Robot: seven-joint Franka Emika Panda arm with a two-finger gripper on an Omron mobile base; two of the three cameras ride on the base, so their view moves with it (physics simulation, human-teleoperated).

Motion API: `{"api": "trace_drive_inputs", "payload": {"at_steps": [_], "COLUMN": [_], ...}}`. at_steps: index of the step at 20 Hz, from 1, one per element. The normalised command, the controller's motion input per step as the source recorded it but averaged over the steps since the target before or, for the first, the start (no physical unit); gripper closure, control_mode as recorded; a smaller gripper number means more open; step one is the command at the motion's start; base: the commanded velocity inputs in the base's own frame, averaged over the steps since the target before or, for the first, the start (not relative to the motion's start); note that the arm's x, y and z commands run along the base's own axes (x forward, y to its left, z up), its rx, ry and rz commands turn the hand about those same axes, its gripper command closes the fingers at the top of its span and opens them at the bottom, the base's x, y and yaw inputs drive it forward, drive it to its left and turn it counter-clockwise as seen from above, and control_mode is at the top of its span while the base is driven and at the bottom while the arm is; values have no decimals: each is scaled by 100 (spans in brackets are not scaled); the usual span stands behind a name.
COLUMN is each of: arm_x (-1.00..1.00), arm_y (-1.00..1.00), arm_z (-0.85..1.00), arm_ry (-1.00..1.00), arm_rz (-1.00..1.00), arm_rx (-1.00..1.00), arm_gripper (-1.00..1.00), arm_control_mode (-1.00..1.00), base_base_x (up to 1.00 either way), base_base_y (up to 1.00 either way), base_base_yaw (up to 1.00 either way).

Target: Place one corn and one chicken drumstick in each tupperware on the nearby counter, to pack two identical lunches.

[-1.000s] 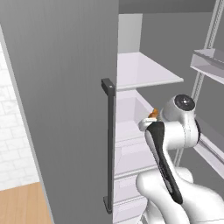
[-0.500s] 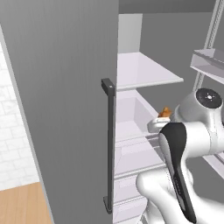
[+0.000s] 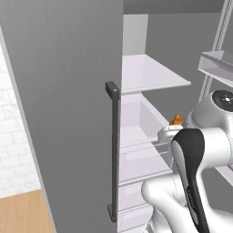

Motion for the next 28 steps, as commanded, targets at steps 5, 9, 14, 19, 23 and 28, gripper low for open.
{"api": "trace_drive_inputs", "payload": {"at_steps": [5, 9, 14, 19, 23, 28], "arm_x": [-1, -14, 0, 0, 0, 0], "arm_y": [0, 0, 0, 0, 0, 0], "arm_z": [0, 0, 0, 0, 0, 0], "arm_ry": [0, 0, 0, 0, 0, 0], "arm_rz": [0, 0, 0, 0, 0, 0], "arm_rx": [0, 0, 0, 0, 0, 0], "arm_gripper": [100, 100, 100, 100, 100, 100], "arm_control_mode": [-100, 100, 100, 100, 100, 100], "base_base_x": [0, -39, -100, -100, -90, -44], "base_base_y": [0, 0, 5, 1, -33, -30], "base_base_yaw": [0, 0, 0, -5, -35, -63]}}
